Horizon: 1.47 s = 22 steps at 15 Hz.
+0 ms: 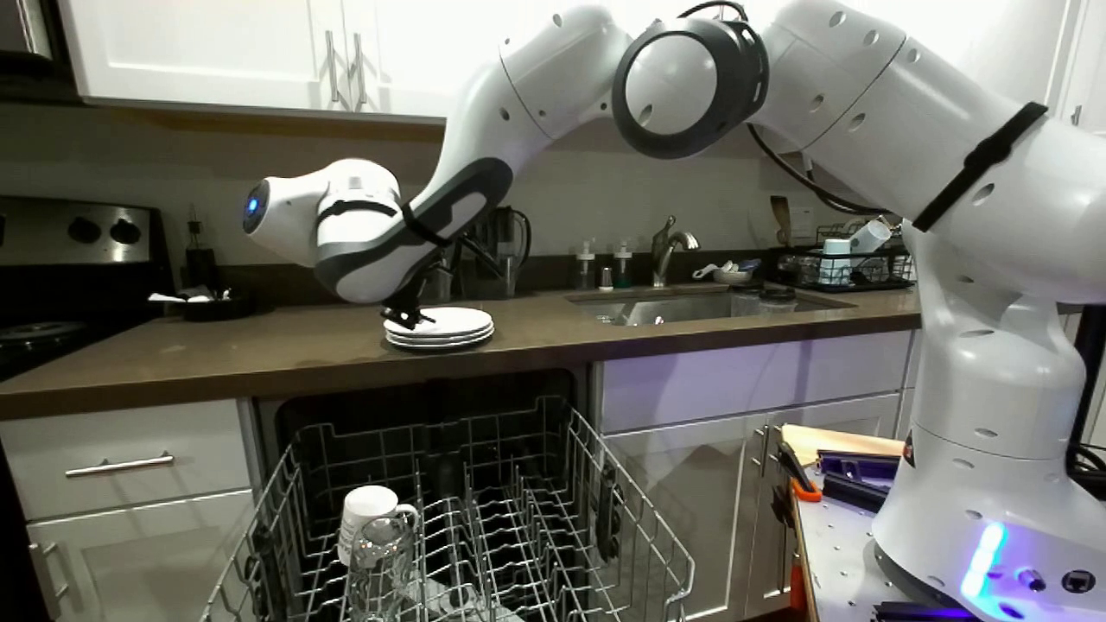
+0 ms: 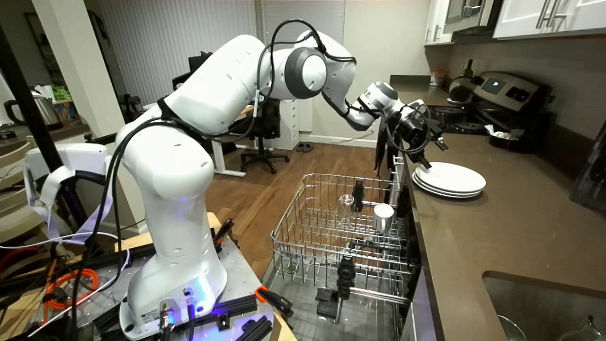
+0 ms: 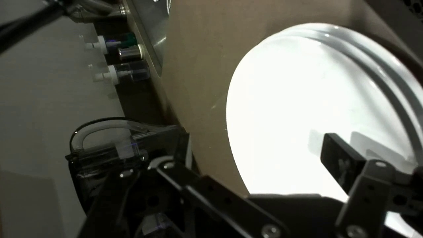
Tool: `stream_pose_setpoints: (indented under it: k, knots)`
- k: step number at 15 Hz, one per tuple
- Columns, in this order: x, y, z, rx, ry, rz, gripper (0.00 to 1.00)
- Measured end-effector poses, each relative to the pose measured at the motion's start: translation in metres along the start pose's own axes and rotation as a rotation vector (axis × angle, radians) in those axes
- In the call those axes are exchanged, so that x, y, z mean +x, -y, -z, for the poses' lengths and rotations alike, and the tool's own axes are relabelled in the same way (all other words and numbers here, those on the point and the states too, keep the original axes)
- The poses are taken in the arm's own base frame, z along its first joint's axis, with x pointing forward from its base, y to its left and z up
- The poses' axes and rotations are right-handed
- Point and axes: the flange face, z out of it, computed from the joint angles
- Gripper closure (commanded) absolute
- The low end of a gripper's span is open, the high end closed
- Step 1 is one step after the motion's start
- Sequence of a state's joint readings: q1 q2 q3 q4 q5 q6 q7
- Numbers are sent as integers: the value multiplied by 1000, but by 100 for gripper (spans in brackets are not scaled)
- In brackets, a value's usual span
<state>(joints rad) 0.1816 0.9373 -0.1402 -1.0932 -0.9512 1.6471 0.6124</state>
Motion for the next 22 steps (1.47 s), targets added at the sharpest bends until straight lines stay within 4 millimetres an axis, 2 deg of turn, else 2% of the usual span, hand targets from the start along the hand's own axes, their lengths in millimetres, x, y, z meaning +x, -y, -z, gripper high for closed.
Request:
stream_pose_setpoints:
  k: [8, 13, 22]
  knots:
    - [0, -5, 9, 91, 15, 143, 0]
    - [5, -2, 15, 142, -33, 166, 0]
    - [14, 2, 4, 161, -108, 160, 0]
